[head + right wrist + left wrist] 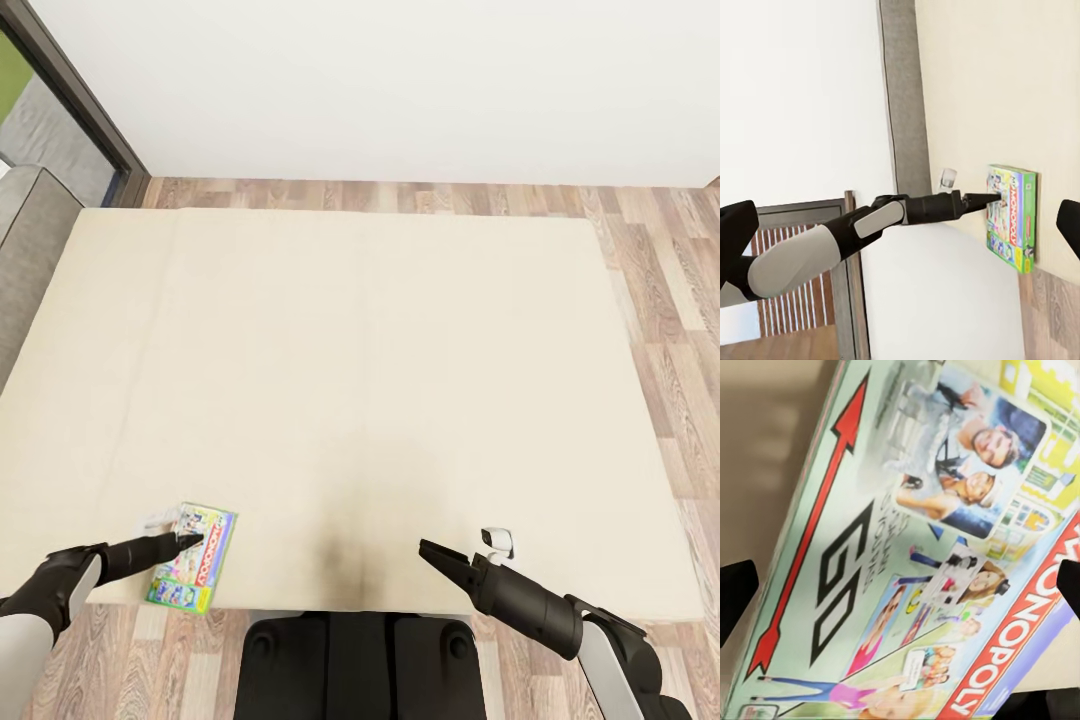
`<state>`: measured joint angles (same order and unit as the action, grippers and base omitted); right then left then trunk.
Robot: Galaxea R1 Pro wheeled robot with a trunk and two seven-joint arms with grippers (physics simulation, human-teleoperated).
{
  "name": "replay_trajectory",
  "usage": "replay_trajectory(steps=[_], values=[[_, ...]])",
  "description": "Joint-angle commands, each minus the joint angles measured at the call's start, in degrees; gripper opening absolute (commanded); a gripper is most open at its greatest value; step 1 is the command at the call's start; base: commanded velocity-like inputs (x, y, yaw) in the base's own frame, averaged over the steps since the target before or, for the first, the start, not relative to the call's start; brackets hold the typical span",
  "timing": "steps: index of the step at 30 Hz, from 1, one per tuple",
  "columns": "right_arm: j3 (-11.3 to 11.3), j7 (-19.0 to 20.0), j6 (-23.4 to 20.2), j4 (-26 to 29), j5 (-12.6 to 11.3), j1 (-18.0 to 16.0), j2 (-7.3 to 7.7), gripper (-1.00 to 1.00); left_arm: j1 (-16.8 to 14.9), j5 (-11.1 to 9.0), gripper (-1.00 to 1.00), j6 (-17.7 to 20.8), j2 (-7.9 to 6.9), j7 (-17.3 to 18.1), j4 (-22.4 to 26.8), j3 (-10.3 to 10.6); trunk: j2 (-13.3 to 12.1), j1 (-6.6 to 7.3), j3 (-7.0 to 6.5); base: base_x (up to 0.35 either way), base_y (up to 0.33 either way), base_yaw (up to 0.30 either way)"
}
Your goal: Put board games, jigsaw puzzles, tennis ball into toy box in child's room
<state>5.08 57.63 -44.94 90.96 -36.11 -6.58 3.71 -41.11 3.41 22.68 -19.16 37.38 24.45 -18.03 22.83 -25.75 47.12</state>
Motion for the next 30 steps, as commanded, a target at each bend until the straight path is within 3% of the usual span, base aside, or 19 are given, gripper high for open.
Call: replay_trajectory(steps=[1, 11, 30], values=[[0.0, 0.0, -0.3, 0.0, -0.2, 0.0, 0.03, 1.00, 0.0, 0.4, 1.00, 0.6, 0.07, 0.4, 0.1, -0.2, 0.1, -0.03, 0.06, 0.000, 0.000, 0.000], [0.0, 0.0, -0.3, 0.0, -0.2, 0.0, -0.01, 1.00, 0.0, 0.3, 1.00, 1.1, 0.09, 0.7, 0.1, 3.0, 0.1, -0.03, 0.06, 0.000, 0.000, 0.000], [0.0, 0.0, -0.3, 0.0, -0.2, 0.0, 0.06, 1.00, 0.0, 0.3, 1.00, 1.0, 0.15, 6.3, 0.1, 3.3, 0.1, -0.03, 0.06, 0.000, 0.000, 0.000]])
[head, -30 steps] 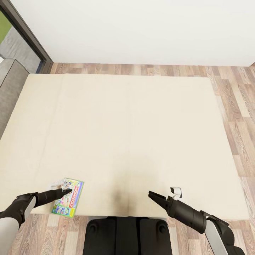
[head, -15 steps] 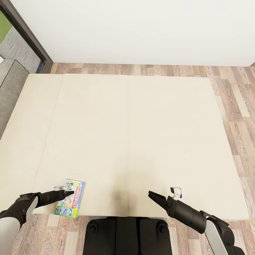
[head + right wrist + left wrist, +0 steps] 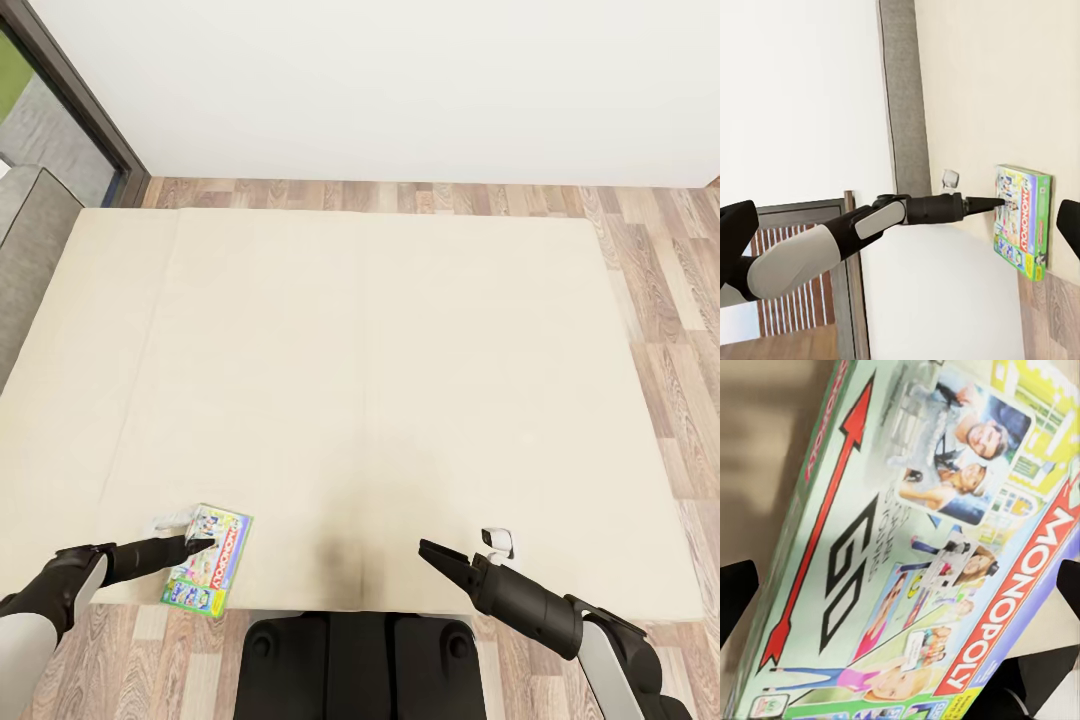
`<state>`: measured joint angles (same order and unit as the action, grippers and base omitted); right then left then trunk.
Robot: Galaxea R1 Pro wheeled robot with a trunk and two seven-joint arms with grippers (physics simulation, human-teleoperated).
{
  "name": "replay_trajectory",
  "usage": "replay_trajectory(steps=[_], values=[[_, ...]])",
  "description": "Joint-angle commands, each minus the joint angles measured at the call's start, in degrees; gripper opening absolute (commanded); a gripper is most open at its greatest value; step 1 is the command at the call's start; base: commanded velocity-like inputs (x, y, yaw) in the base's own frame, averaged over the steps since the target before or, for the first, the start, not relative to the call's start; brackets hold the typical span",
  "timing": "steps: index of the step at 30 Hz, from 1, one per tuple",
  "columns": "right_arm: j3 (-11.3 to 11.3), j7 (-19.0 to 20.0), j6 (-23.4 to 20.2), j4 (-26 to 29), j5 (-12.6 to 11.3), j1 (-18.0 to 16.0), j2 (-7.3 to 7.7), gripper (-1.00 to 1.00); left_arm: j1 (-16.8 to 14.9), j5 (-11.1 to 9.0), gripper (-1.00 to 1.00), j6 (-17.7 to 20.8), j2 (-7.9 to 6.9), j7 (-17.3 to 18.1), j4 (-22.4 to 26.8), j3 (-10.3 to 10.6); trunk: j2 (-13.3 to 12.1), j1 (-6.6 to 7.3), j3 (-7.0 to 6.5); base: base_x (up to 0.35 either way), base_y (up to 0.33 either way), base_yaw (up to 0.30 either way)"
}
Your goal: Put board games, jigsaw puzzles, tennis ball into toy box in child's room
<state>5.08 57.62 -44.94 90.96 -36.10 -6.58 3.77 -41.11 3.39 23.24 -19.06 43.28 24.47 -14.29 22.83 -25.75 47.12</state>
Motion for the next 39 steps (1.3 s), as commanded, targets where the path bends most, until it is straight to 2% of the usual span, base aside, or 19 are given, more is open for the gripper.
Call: replay_trajectory(steps=[1, 9, 15, 25, 32, 39], values=[[0.0, 0.0, -0.3, 0.0, -0.2, 0.0, 0.01, 1.00, 0.0, 0.3, 1.00, 0.5, 0.07, 0.6, 0.1, -0.5, 0.1, -0.03, 0.06, 0.000, 0.000, 0.000], [0.0, 0.0, -0.3, 0.0, -0.2, 0.0, 0.01, 1.00, 0.0, 0.4, 1.00, 0.5, 0.08, 0.8, 0.1, -0.4, 0.1, -0.03, 0.06, 0.000, 0.000, 0.000], [0.0, 0.0, -0.3, 0.0, -0.2, 0.0, 0.01, 1.00, 0.0, 0.6, 1.00, 1.5, -0.08, 0.8, 0.1, 1.9, 0.1, -0.03, 0.06, 0.000, 0.000, 0.000], [0.0, 0.0, -0.3, 0.0, -0.2, 0.0, -0.02, 1.00, 0.0, 0.7, 1.00, 3.3, -0.01, 0.9, 0.1, 2.4, 0.1, -0.03, 0.06, 0.000, 0.000, 0.000], [0.0, 0.0, -0.3, 0.0, -0.2, 0.0, 0.00, 1.00, 0.0, 0.6, 1.00, 3.6, 0.06, 1.1, 0.1, 5.5, 0.1, -0.03, 0.06, 0.000, 0.000, 0.000], [0.0, 0.0, -0.3, 0.0, -0.2, 0.0, 0.01, 1.00, 0.0, 0.6, 1.00, 3.6, 0.24, 1.1, 0.1, 5.8, 0.1, -0.03, 0.06, 0.000, 0.000, 0.000]])
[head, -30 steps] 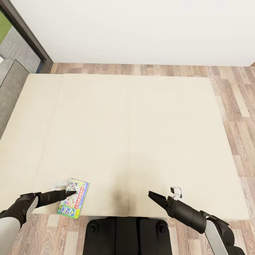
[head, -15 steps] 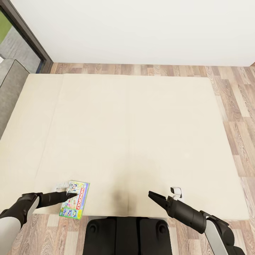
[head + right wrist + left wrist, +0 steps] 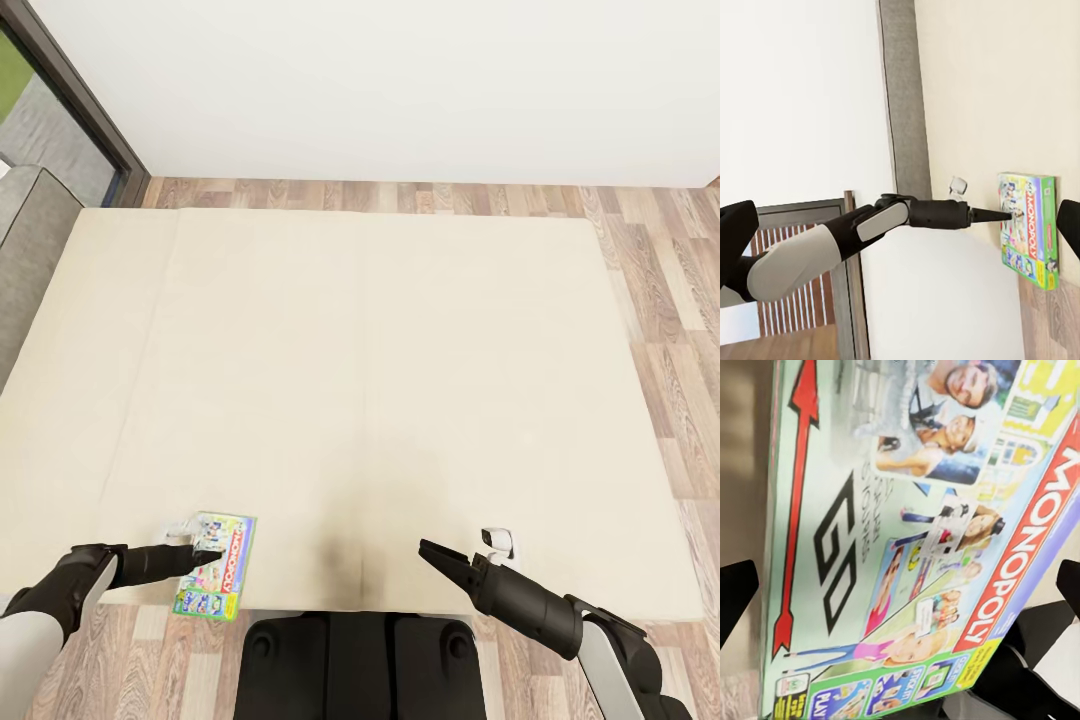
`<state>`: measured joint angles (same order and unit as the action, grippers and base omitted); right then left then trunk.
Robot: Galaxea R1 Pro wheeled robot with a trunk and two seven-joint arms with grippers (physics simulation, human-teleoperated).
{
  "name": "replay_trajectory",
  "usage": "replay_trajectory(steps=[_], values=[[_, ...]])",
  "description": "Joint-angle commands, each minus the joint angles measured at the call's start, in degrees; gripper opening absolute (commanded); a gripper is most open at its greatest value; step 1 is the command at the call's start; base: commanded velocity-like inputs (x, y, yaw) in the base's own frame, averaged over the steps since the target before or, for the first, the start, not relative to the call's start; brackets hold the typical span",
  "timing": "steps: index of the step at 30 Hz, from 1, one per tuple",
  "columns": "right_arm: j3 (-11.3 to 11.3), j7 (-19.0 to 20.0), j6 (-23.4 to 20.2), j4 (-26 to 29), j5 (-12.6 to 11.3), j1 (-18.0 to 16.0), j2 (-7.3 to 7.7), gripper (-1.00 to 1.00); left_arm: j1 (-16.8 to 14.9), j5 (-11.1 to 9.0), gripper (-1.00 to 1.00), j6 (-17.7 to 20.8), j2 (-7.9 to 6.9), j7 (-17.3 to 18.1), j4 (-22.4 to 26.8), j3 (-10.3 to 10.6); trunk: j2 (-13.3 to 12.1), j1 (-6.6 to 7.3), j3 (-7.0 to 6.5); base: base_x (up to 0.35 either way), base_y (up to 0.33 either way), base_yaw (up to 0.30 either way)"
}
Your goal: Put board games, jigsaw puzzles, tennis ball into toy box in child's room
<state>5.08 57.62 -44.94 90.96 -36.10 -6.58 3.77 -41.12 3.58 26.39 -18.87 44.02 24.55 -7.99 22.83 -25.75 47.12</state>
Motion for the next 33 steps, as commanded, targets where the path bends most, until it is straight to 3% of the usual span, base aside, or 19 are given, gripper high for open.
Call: replay_trajectory(steps=[1, 11, 20, 33], values=[[0.0, 0.0, -0.3, 0.0, -0.2, 0.0, 0.01, 1.00, 0.0, 0.4, 1.00, 0.5, 0.09, 0.4, 0.1, -0.5, 0.1, -0.03, 0.06, 0.000, 0.000, 0.000], [0.0, 0.0, -0.3, 0.0, -0.2, 0.0, -0.06, 1.00, 0.0, 0.4, 1.00, 0.5, 0.19, 4.3, 0.1, -0.5, 0.1, -0.03, 0.06, 0.000, 0.000, 0.000], [0.0, 0.0, -0.3, 0.0, -0.2, 0.0, -0.11, 1.00, 0.0, 0.4, 1.00, 0.9, 0.24, 4.6, 0.1, -0.5, 0.1, -0.03, 0.06, 0.000, 0.000, 0.000], [-0.1, -3.1, -0.3, 0.0, -0.2, -0.1, -0.25, 1.00, 0.0, 0.4, 1.00, 0.9, 0.24, 4.7, 0.1, -0.5, 0.1, -0.03, 0.06, 0.000, -0.012, 0.000]])
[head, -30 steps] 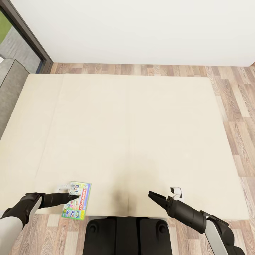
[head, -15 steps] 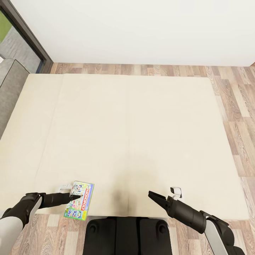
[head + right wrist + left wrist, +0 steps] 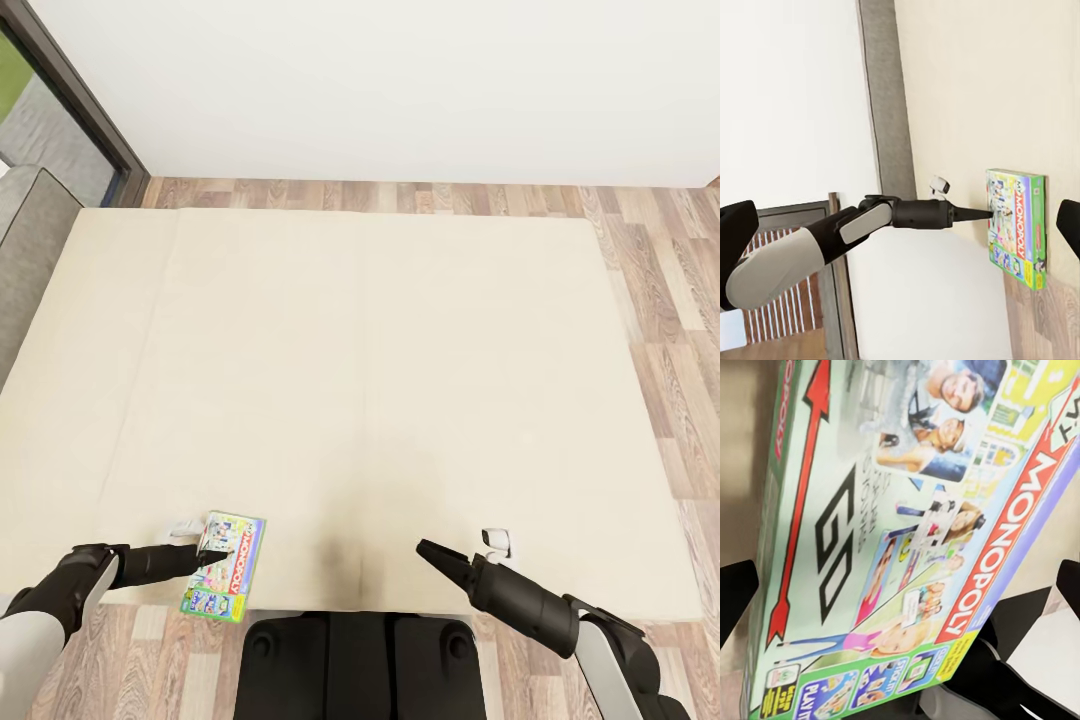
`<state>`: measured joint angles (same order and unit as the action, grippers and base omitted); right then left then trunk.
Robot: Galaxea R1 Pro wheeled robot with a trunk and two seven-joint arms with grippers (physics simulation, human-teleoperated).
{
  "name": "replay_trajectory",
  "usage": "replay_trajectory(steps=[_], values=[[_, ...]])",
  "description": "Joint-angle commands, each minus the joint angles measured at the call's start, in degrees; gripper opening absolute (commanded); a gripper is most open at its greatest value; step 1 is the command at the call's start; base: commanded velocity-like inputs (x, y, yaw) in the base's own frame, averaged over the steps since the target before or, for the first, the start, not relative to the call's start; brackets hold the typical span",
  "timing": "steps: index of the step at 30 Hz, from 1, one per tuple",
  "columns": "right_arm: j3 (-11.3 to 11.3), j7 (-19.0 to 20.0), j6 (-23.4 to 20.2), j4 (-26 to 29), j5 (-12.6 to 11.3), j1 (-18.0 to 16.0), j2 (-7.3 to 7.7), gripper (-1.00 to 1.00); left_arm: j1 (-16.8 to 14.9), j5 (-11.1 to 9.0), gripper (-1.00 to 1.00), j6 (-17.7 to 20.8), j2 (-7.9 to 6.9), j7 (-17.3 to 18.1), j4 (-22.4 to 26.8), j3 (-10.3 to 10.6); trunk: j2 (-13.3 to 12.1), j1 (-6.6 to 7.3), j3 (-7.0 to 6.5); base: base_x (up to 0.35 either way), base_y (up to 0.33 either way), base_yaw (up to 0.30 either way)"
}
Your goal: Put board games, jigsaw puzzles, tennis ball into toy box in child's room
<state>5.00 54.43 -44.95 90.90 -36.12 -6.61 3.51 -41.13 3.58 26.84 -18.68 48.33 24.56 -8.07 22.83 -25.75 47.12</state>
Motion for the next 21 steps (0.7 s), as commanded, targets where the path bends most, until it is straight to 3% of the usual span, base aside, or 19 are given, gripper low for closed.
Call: replay_trajectory(steps=[1, 17, 21], values=[[0.0, 0.0, -0.3, 0.0, -0.2, 0.0, 0.01, 1.00, 0.0, 0.4, 1.00, 0.5, 0.05, 0.4, 0.1, -0.5, 0.1, -0.03, 0.06, 0.000, -0.185, 0.000], [0.0, 0.0, -0.3, 0.0, -0.2, -0.1, 0.01, 1.00, -0.2, 0.2, 1.00, 1.3, 0.05, 0.4, 0.1, -0.5, 0.1, -0.03, 0.06, 0.000, -0.050, 0.000], [0.0, 0.0, -0.3, 0.0, -0.2, 0.0, 0.01, 1.00, -0.3, 0.2, 1.00, 1.4, 0.08, 0.3, 0.1, -0.5, 0.1, -0.03, 0.06, 0.000, -0.180, 0.000]])
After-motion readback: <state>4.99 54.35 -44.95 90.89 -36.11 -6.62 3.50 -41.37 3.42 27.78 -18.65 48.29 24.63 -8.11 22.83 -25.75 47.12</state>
